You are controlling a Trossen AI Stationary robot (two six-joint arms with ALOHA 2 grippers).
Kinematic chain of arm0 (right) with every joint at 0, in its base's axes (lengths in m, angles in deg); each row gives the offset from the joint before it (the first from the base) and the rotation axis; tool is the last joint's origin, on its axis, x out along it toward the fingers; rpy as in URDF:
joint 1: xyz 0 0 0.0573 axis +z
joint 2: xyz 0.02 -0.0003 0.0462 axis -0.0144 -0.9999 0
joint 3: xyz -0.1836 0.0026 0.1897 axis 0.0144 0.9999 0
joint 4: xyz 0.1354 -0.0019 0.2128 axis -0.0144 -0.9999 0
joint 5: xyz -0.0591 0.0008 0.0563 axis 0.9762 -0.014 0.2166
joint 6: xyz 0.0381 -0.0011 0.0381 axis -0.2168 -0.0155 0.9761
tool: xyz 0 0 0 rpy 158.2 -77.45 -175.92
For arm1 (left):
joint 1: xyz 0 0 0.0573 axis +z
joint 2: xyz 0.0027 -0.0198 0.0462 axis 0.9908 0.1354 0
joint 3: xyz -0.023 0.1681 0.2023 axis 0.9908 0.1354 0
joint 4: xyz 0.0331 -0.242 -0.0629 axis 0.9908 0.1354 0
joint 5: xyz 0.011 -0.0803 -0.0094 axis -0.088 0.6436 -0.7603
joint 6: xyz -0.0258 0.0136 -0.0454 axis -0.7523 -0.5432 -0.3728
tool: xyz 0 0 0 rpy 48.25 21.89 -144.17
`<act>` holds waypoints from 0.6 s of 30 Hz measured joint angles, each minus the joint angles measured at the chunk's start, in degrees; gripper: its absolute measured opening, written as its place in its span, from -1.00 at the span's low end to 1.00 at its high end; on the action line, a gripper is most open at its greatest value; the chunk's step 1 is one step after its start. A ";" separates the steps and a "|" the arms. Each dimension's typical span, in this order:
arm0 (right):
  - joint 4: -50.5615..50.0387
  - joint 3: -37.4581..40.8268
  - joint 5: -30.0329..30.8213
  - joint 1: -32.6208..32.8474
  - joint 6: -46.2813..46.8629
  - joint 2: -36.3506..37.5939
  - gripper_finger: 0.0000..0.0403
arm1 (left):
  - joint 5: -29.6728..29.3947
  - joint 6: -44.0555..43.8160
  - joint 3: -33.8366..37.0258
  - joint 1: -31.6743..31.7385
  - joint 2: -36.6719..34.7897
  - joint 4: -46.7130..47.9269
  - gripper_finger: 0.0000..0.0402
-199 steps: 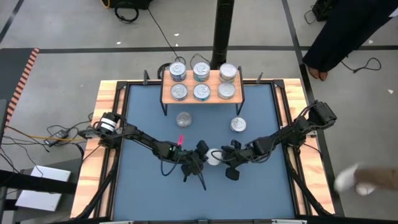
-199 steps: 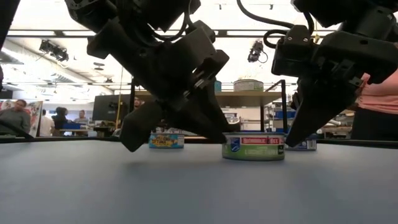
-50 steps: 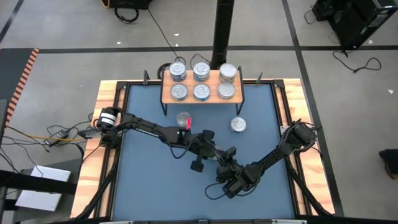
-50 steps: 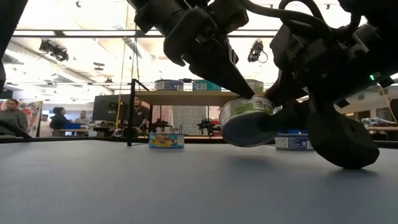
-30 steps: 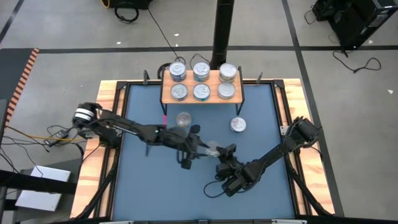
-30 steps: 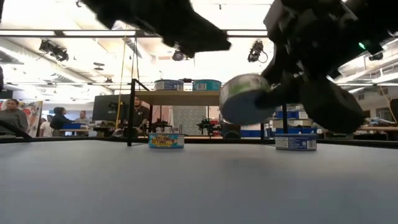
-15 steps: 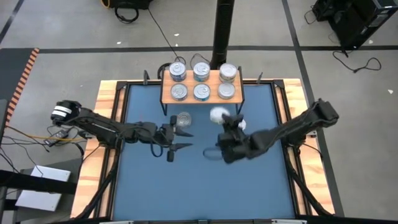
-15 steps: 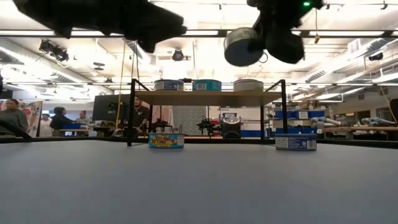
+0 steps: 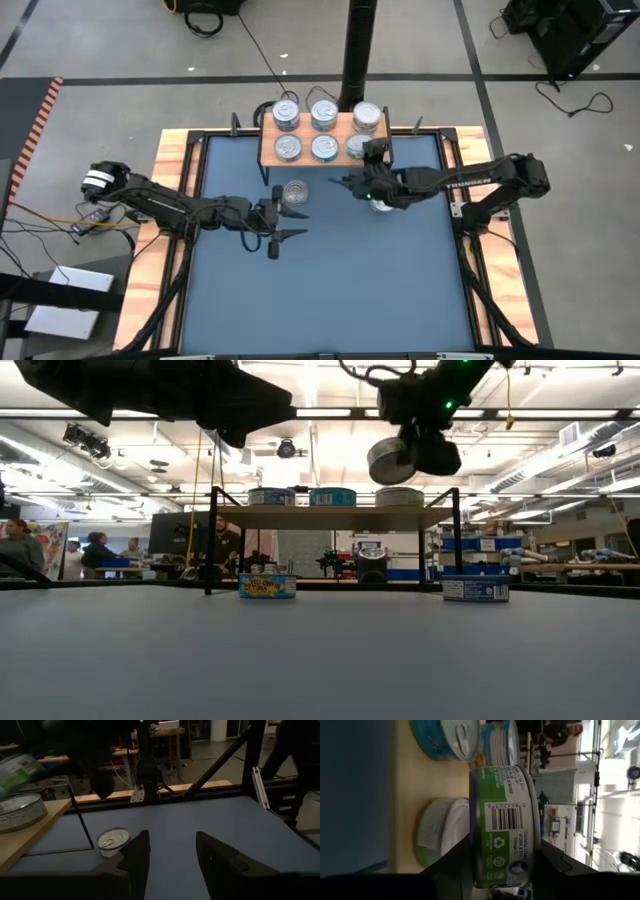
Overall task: Stack canned seafood by type on shelf
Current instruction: Stack the green tuna can on top of the green tuna can on the shelf
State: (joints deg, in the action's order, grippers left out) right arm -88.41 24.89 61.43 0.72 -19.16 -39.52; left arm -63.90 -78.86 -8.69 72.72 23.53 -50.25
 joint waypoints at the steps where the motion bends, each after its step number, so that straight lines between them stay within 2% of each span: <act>1: 0.44 0.00 0.10 -0.81 -0.67 -0.14 -0.30 | 0.00 0.00 0.00 0.00 0.00 0.03 -0.19; 15: 0.26 0.13 -4.14 -5.60 -1.14 -0.78 -0.30 | 0.04 -0.03 0.00 0.00 0.00 0.13 -0.19; 16: 0.30 0.13 -4.12 -5.68 -1.05 -0.78 -0.29 | 0.04 -0.04 0.00 0.00 0.00 0.13 -0.19; 18: 0.28 0.13 -4.12 -5.77 -0.61 -0.78 -0.14 | 0.06 -0.05 0.00 0.00 0.00 0.13 -0.19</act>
State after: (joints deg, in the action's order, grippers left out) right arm -88.13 25.02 57.30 -5.05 -19.78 -40.29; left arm -63.84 -78.92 -8.69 72.72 23.53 -50.12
